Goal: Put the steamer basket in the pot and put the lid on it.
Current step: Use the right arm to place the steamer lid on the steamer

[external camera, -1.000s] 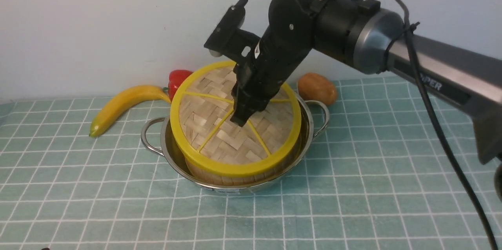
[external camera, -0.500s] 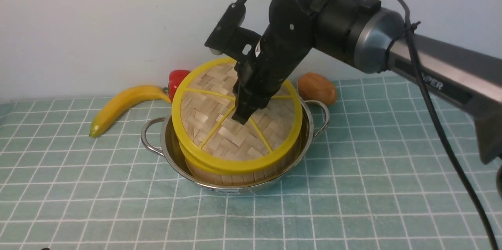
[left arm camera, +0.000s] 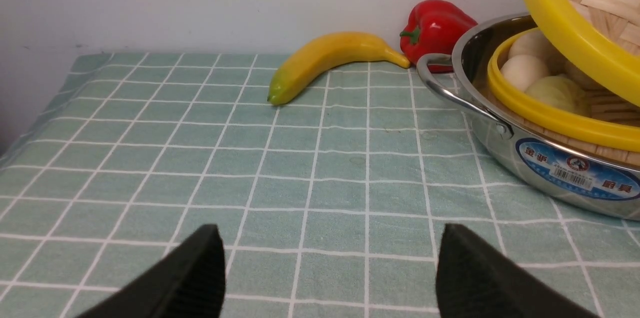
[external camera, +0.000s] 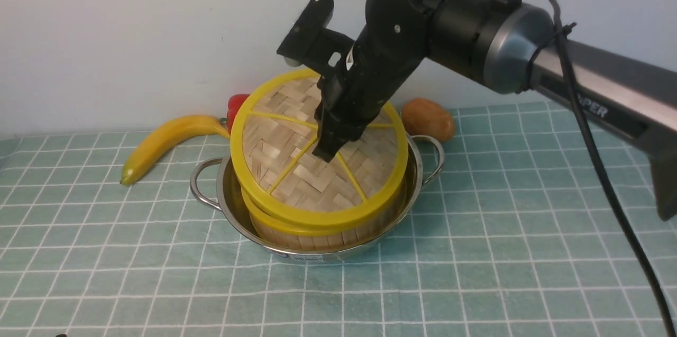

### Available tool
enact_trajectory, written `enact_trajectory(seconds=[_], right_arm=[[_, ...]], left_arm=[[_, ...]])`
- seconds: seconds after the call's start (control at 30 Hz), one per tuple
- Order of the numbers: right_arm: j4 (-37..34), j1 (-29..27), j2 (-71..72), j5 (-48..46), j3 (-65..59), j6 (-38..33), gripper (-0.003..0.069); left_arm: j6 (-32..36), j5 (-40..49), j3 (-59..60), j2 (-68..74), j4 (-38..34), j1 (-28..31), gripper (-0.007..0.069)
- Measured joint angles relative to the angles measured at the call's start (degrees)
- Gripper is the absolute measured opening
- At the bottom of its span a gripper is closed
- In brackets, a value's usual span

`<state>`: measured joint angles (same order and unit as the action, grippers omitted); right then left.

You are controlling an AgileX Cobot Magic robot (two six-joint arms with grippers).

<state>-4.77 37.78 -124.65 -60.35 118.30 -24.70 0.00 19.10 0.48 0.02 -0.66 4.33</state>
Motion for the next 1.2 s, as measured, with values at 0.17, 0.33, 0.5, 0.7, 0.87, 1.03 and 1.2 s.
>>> enact_trajectory(seconds=[0.17, 0.33, 0.5, 0.7, 0.87, 1.03, 1.2], right_arm=[[0.0, 0.0, 0.0, 1.2, 0.0, 0.1, 0.0142], [-0.1, 0.0, 0.0, 1.2, 0.0, 0.1, 0.0142], [-0.2, 0.0, 0.0, 1.0, 0.0, 0.2, 0.0142], [-0.2, 0.0, -0.8, 1.6, 0.0, 0.2, 0.0142], [-0.2, 0.0, -0.8, 2.1, 0.0, 0.0, 0.0142], [-0.3, 0.0, -0.8, 2.2, 0.0, -0.9, 0.0142], [-0.3, 0.0, -1.0, 2.6, 0.0, -1.1, 0.0142]], left_arm=[[0.0, 0.0, 0.0, 0.0, 0.0, 0.0, 0.0524], [0.0, 0.0, 0.0, 0.0, 0.0, 0.0, 0.0524], [0.0, 0.0, 0.0, 0.0, 0.0, 0.0, 0.0524], [0.0, 0.0, 0.0, 0.0, 0.0, 0.0, 0.0524], [0.0, 0.0, 0.0, 0.0, 0.0, 0.0, 0.0524], [0.0, 0.0, 0.0, 0.0, 0.0, 0.0, 0.0524], [0.0, 0.0, 0.0, 0.0, 0.0, 0.0, 0.0524]])
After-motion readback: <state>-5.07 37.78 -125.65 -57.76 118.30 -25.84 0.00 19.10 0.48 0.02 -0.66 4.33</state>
